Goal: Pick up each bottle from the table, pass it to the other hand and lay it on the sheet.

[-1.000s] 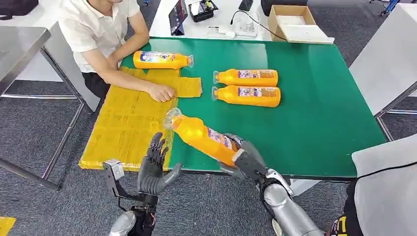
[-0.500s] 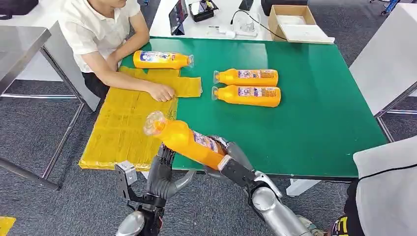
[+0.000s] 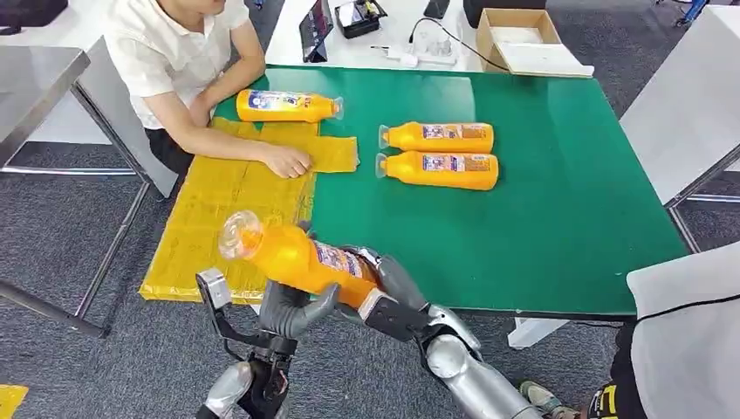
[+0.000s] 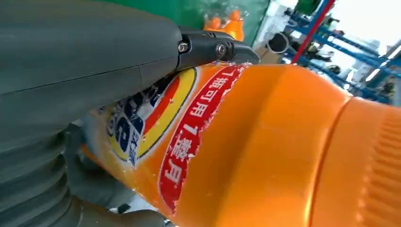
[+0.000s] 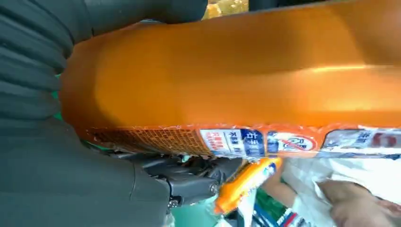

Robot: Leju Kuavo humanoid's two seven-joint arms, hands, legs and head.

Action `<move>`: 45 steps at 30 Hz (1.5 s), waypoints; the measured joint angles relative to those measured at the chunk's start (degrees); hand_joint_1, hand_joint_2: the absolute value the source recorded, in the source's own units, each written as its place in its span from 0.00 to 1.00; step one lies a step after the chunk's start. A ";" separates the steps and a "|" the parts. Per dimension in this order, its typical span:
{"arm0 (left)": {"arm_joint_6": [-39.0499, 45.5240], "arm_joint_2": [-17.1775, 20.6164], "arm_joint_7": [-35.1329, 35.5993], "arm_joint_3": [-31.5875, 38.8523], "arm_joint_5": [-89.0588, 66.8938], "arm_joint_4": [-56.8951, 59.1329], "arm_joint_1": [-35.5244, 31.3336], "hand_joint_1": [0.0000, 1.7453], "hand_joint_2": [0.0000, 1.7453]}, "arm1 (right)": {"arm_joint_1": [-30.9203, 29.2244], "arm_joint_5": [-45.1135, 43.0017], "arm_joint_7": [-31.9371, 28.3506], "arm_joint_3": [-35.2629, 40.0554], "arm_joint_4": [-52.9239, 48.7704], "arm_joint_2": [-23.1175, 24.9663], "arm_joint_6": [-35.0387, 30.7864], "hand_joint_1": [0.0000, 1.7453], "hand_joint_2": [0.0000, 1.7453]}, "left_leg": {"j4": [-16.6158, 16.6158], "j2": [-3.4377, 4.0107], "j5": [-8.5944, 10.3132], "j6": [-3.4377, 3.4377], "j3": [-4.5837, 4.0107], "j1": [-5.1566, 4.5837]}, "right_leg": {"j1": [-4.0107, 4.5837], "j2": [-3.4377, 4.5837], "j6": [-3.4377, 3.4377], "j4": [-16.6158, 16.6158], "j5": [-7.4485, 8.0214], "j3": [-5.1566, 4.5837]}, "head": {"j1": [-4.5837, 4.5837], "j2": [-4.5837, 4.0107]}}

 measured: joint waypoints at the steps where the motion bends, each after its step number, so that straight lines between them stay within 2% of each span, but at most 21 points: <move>1: -0.55 -0.07 0.24 0.09 1.15 0.00 -0.11 0.00 1.00 | -0.09 0.04 -0.27 0.38 0.00 0.04 -0.09 1.00 1.00 | 0.00 0.01 0.00 0.00 0.00 0.00 | 0.00 0.01 0.00 0.00 0.00 0.00 | -0.02 0.00; 3: -1.71 -0.07 1.11 0.22 3.29 0.00 -0.55 0.00 1.00 | -0.10 0.57 -0.92 1.22 -0.04 0.07 -1.00 1.00 1.00 | 0.00 0.02 0.00 0.00 0.00 0.00 | 0.00 0.01 0.00 0.00 0.00 0.00 | -0.02 0.00; 4: -1.93 -0.07 1.27 0.24 3.71 0.00 -0.74 0.23 1.00 | -0.16 0.59 -1.10 1.42 -0.04 0.07 -1.31 1.00 1.00 | 0.00 0.02 0.00 0.00 0.00 0.00 | 0.00 0.01 0.00 0.00 0.00 0.00 | 0.00 0.00; 5: -2.04 -0.07 1.40 0.31 3.94 0.00 -0.83 1.00 1.00 | -0.25 0.53 -1.18 1.64 -0.04 0.07 -1.38 1.00 1.00 | 0.00 0.02 0.00 0.00 0.00 0.00 | 0.00 0.01 0.00 0.00 0.00 0.00 | -0.02 0.00; 7: -2.47 -0.07 0.99 0.37 4.34 0.00 -0.86 1.00 1.00 | -0.38 0.31 -1.23 1.93 -0.04 0.07 -1.33 1.00 1.00 | 0.00 0.02 0.00 0.00 0.00 0.00 | 0.00 0.01 0.00 0.00 0.01 0.00 | -0.04 0.00; 8: -2.65 -0.07 0.66 0.37 4.56 0.00 -0.86 1.00 1.00 | -0.47 0.20 -1.25 2.03 -0.04 0.07 -1.29 0.96 1.00 | 0.00 0.02 0.00 0.00 0.00 0.00 | 0.00 0.01 0.00 0.00 0.00 0.00 | -0.02 0.00; 18: -3.76 -0.07 -1.16 0.66 5.30 -0.13 -0.81 1.00 1.00 | -1.16 -0.81 -1.55 2.84 0.00 0.07 -1.09 0.96 1.00 | 0.00 0.03 0.00 0.00 0.00 0.00 | 0.00 0.01 0.00 0.00 0.00 -0.01 | -0.02 0.00; 19: -3.77 -0.07 -1.18 0.66 5.30 -0.13 -0.81 1.00 1.00 | -1.17 -0.81 -1.58 2.87 0.00 0.07 -1.09 0.90 1.00 | 0.00 0.03 0.00 0.00 0.00 0.00 | 0.00 0.01 0.00 0.00 0.00 -0.01 | -0.02 0.00; 20: -3.76 -0.07 -1.20 0.68 5.34 -0.15 -0.82 1.00 1.00 | -1.17 -0.83 -1.62 2.91 0.00 0.07 -1.07 0.75 1.00 | 0.00 0.03 0.00 0.00 0.00 0.00 | 0.00 0.01 0.00 0.00 0.00 -0.01 | -0.02 0.00; 21: -3.76 -0.07 -1.22 0.70 5.39 -0.15 -0.82 1.00 1.00 | -1.17 -0.83 -1.64 3.00 0.00 0.07 -1.07 0.02 1.00 | 0.00 0.03 0.00 0.00 0.00 0.00 | 0.00 0.01 0.00 0.00 0.00 -0.01 | -0.02 0.00; 26: -4.12 -0.07 -1.51 0.87 5.34 -0.31 -0.84 1.00 1.00 | -1.00 -1.22 -1.64 3.50 0.07 0.07 -0.85 0.00 1.00 | 0.00 0.03 0.00 0.00 0.00 0.00 | 0.00 0.01 0.00 0.00 0.00 -0.01 | -0.02 0.00; 27: -4.20 -0.07 -1.51 0.98 5.39 -0.46 -0.80 1.00 1.00 | -0.89 -1.38 -1.55 3.50 0.07 0.07 -0.87 0.00 0.00 | 0.00 0.03 0.00 0.00 0.00 0.00 | 0.00 0.01 0.00 0.00 0.00 -0.01 | -0.02 0.00; 33: -4.53 -0.07 -1.07 1.73 7.77 -1.53 -0.36 1.00 1.00 | 0.03 -1.75 -1.10 3.50 0.11 0.07 -1.16 0.00 0.00 | 0.00 0.03 0.00 0.00 0.00 0.00 | 0.00 0.01 0.00 0.00 0.00 -0.02 | -0.04 0.00; 36: -1.90 -0.07 -1.09 2.18 6.64 -1.97 -0.32 1.00 1.00 | 1.25 -1.40 -1.36 3.41 -0.09 0.00 -3.75 0.00 0.00 | 0.00 0.02 0.00 0.00 0.00 0.00 | 0.00 0.01 0.00 0.00 0.00 -0.02 | -0.02 0.00; 38: 3.90 0.07 -1.36 3.21 1.51 -2.01 -0.42 1.00 1.00 | 3.16 -0.92 -1.82 3.11 -1.12 -0.29 -6.02 0.00 0.00 | 0.00 0.02 -0.01 0.00 0.00 0.00 | 0.01 0.01 0.00 -0.01 0.00 -0.02 | -0.02 0.00; 41: 17.91 0.79 -3.19 5.71 -12.91 -0.87 -1.11 1.00 1.00 | 6.90 0.66 -2.76 1.86 -4.07 -0.85 -9.18 0.00 0.00 | 0.00 0.02 -0.01 -0.01 -0.02 0.00 | 0.01 0.01 0.00 0.00 -0.01 -0.04 | -0.02 0.00; 45: 31.24 1.81 -4.72 10.39 -30.58 3.17 -3.47 1.00 1.00 | 10.50 3.08 -3.70 -0.13 -7.70 -1.31 -10.86 0.00 0.00 | 0.00 0.03 0.00 -0.01 -0.02 0.02 | 0.03 0.01 -0.01 0.00 -0.01 -0.04 | -0.02 0.00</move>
